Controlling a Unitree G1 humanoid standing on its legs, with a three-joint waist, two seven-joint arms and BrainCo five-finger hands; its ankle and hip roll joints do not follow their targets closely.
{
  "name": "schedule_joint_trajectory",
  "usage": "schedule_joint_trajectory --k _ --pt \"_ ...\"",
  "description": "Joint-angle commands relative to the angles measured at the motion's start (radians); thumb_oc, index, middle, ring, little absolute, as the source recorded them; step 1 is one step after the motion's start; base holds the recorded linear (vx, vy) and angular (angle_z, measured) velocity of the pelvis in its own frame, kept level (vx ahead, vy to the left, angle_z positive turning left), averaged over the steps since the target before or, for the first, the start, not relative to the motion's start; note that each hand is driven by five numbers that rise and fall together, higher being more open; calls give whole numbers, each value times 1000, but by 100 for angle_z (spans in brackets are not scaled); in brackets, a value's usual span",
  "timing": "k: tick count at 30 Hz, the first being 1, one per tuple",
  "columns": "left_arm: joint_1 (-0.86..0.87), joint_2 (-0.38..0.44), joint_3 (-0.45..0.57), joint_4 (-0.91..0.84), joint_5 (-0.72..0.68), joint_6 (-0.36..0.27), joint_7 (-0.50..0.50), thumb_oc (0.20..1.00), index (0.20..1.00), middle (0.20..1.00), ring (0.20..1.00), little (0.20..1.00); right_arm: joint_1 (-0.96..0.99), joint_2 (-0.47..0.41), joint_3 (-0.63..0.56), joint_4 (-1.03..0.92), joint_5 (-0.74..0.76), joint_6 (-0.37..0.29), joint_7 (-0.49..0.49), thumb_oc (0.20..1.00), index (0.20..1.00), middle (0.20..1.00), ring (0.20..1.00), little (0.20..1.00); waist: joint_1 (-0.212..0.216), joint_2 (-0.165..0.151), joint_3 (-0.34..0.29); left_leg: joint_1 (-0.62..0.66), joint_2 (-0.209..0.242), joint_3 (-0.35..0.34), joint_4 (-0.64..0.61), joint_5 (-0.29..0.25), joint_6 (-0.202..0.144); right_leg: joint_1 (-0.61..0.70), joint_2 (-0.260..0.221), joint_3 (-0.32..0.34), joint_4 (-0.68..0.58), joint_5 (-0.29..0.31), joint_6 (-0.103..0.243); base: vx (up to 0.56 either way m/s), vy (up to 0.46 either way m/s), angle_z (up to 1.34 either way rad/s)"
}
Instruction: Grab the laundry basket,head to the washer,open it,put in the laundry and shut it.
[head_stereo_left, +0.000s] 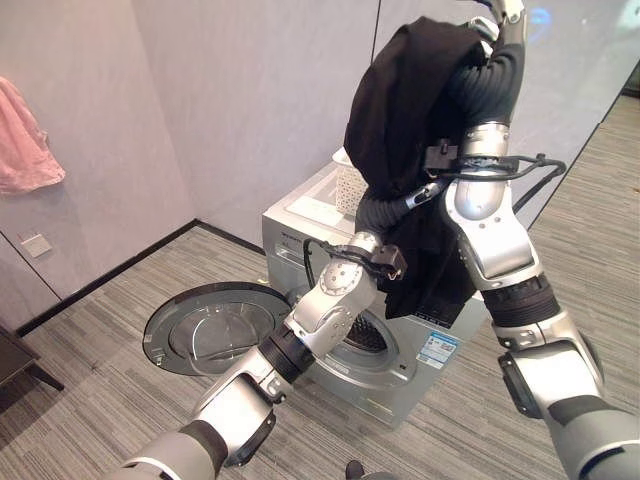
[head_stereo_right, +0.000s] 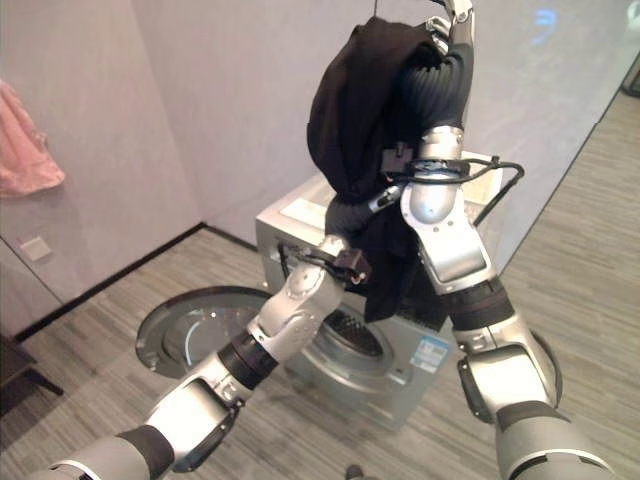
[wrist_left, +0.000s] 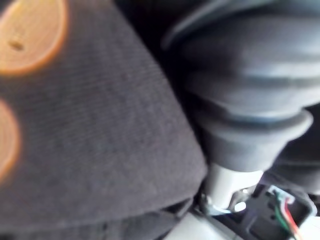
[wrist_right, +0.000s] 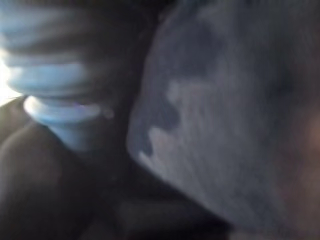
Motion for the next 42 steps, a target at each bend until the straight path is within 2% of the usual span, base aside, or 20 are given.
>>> schedule_joint_trajectory --k 1,9,14,21,30,36,42 --pt "-97 -9 135 50 7 -76 53 200 200 200 200 200 -77 69 41 -10 67 -103 44 1000 1000 1000 1000 1000 22 -3 7 124 68 20 28 -186 5 -75 -71 24 34 -33 77 -13 0 -22" --pt "-77 11 158 41 31 -82 60 200 200 200 200 200 -25 81 28 -51 84 -121 55 1000 1000 1000 1000 1000 18 -1 9 128 67 30 28 -185 5 -83 -69 33 36 -28 79 -9 -1 -8" --pt "-48 26 172 10 48 -88 60 200 200 200 200 200 59 68 -26 -114 59 -131 41 1000 1000 1000 1000 1000 12 4 11 128 66 29 28 -186 7 -82 -69 32 36 -28 79 0 0 0" --pt "4 49 212 -39 55 -112 64 200 200 200 200 200 187 63 -174 -182 -64 -127 -60 1000 1000 1000 1000 1000 -5 13 13 136 62 33 25 -196 13 -84 -69 39 38 -27 85 0 0 0" --pt "70 91 262 -57 86 -109 67 200 200 200 200 200 362 22 -410 -125 -53 -151 -228 1000 1000 1000 1000 1000 -28 19 17 147 54 41 22 -211 21 -90 -68 52 39 -26 94 7 10 -2" --pt "135 129 291 -47 88 -88 57 200 200 200 200 200 539 -1 -473 -48 8 -133 -206 1000 1000 1000 1000 1000 -32 18 31 146 50 42 29 -218 23 -93 -72 52 39 -25 95 2 8 -9" --pt "139 125 291 -27 90 -81 60 200 200 200 200 200 583 14 -470 7 55 -125 -190 1000 1000 1000 1000 1000 -33 20 36 142 48 39 31 -219 23 -96 -76 45 39 -25 94 0 1 -1"
